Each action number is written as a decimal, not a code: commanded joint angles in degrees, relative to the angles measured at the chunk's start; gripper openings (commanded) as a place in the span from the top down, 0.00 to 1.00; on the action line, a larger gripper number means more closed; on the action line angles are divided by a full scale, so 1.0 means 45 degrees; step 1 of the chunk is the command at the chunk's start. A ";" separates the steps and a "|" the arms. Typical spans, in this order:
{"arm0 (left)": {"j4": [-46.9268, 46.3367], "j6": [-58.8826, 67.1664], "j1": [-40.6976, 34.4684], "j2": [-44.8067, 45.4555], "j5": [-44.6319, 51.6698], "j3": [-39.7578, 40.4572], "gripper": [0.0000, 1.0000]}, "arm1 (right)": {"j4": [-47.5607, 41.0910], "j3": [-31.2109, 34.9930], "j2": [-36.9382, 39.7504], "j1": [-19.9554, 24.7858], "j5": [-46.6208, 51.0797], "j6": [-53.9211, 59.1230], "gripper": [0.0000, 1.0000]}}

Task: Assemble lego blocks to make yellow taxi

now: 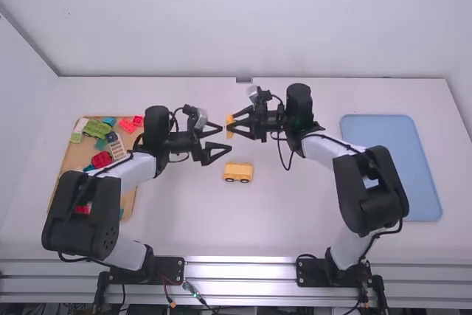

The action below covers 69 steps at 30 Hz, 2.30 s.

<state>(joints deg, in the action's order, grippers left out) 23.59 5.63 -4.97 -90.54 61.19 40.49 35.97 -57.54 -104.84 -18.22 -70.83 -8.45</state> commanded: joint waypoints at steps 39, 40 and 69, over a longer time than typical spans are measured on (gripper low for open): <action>-0.7757 -0.2152 0.6169 0.8330 -1.2847 0.0068 0.01 | -1.8229 -1.0710 -0.6562 -0.7407 1.4877 1.0035 1.00; -0.7757 -0.2152 0.6154 0.8301 -1.2847 0.0068 0.01 | -1.8166 -1.0710 -0.6611 -0.7446 1.4979 0.9913 1.00; -0.7980 -0.1277 0.6110 0.7694 -1.2405 0.0068 0.01 | -1.7850 -1.0700 -0.6873 -0.7451 1.5251 0.9826 0.01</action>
<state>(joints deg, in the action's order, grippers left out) -12.84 -3.75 22.59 -55.92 3.86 41.23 -44.36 -104.29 -134.50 -51.75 -2.59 36.01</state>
